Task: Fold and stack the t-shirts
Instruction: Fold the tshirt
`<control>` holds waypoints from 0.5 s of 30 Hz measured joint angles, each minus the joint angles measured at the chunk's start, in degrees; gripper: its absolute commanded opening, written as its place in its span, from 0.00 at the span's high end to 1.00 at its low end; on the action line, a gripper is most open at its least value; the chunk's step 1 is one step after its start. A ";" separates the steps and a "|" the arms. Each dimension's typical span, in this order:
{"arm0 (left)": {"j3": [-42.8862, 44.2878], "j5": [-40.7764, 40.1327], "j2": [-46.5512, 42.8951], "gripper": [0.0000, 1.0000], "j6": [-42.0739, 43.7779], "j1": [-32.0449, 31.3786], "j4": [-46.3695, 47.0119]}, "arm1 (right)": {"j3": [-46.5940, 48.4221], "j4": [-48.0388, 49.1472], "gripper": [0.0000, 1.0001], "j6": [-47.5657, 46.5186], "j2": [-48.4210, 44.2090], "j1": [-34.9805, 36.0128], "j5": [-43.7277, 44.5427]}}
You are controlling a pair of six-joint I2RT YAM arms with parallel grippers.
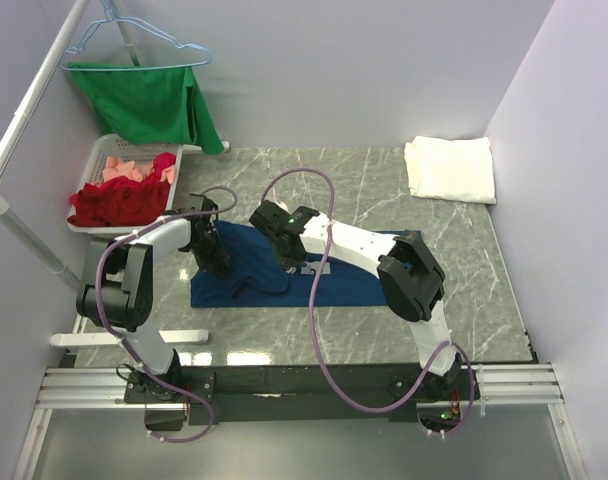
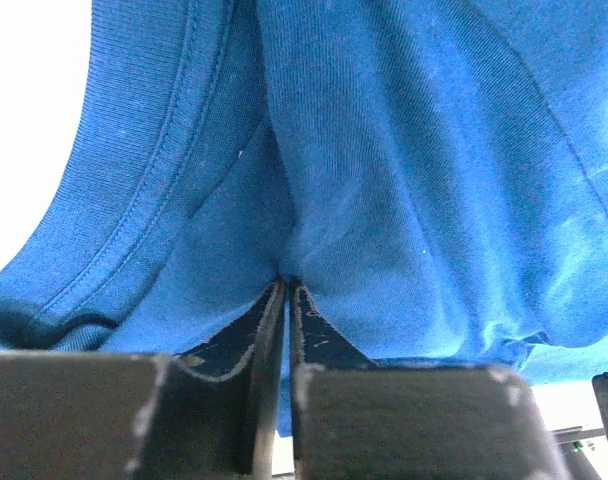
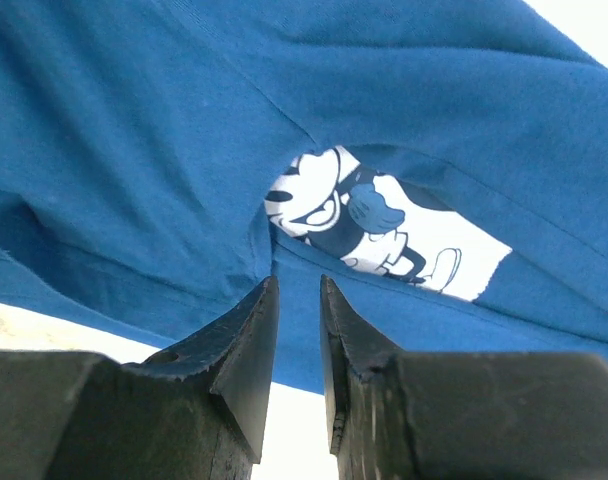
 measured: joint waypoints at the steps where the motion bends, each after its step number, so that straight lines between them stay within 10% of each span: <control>1: -0.20 0.00 0.00 0.98 -0.07 -0.09 0.17 | -0.13 -0.09 0.69 0.02 0.00 0.00 0.02; 15: -0.44 -3.54 -3.76 0.99 -0.72 -0.46 -2.62 | -0.70 0.04 0.70 0.11 0.00 0.00 0.02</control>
